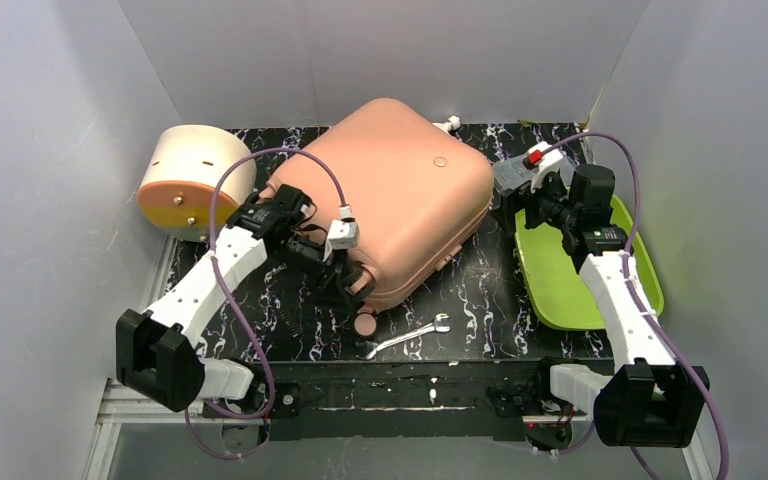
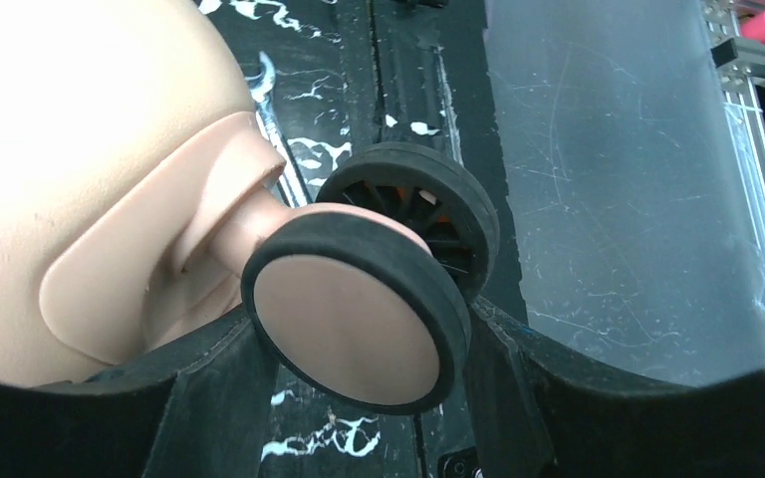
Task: Open, take out, and arrange the luggage
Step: Rotate the luggage at the center of the board.
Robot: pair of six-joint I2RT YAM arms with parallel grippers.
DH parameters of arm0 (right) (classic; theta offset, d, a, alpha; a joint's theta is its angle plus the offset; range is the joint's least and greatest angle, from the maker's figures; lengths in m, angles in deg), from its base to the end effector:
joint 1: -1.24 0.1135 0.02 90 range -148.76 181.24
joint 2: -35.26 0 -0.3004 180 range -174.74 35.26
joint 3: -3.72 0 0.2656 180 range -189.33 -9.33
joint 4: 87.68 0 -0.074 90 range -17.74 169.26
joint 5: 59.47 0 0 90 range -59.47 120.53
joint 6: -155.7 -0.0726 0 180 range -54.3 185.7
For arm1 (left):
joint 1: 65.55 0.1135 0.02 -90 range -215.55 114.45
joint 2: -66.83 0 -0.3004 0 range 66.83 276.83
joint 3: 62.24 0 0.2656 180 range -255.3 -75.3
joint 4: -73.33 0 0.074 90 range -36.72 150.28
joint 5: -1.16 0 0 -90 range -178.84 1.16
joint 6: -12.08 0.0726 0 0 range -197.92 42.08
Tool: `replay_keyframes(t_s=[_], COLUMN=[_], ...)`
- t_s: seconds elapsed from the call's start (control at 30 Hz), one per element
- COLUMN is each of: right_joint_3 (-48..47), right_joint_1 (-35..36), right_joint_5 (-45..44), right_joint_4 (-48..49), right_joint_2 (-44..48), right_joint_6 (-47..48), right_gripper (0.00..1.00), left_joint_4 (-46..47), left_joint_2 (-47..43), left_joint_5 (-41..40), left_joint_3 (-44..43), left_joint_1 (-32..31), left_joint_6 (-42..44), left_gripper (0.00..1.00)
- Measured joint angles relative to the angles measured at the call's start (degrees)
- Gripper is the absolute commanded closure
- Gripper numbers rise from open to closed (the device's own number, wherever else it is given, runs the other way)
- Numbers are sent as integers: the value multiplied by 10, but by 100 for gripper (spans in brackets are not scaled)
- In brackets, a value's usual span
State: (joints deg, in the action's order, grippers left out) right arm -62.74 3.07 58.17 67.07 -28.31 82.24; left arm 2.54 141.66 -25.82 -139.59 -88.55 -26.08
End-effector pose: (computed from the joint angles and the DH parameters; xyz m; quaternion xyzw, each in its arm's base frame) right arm 0.2783 0.0426 0.3433 -0.2600 0.7752 0.1276 0.5614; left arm 0.2015 -0.1558 0.3158 0.5870 0.6051 -0.4571 0.2835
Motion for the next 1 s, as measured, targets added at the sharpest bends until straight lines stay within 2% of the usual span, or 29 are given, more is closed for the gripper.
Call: replay_keyframes(t_s=[0.23,0.53,0.8,0.87,0.9,0.93,1.0], right_joint_3=[8,16,15,15,15,15,15], right_joint_1=[-11,-11,5,8,8,8,8], right_joint_5=[7,63,53,38,31,25,21], right_joint_4=[6,-5,-17,-11,-9,-7,-5], right_joint_2=[-3,-61,-104,-104,-104,-104,-104], right_joint_6=[2,21,28,26,25,23,23], right_gripper=[0,0,0,0,0,0,0], left_joint_4=[20,84,145,160,171,181,197], left_joint_2=[76,137,141,120,104,87,57], left_joint_5=[0,-11,-20,-24,-32,-41,-61], left_joint_3=[-52,-103,-155,-171,-174,-176,-176], left_joint_1=[-72,-106,-100,-96,-92,-87,-74], left_joint_6=[-51,-172,-253,-259,-259,-262,-270], left_gripper=[53,50,26,15,6,2,2])
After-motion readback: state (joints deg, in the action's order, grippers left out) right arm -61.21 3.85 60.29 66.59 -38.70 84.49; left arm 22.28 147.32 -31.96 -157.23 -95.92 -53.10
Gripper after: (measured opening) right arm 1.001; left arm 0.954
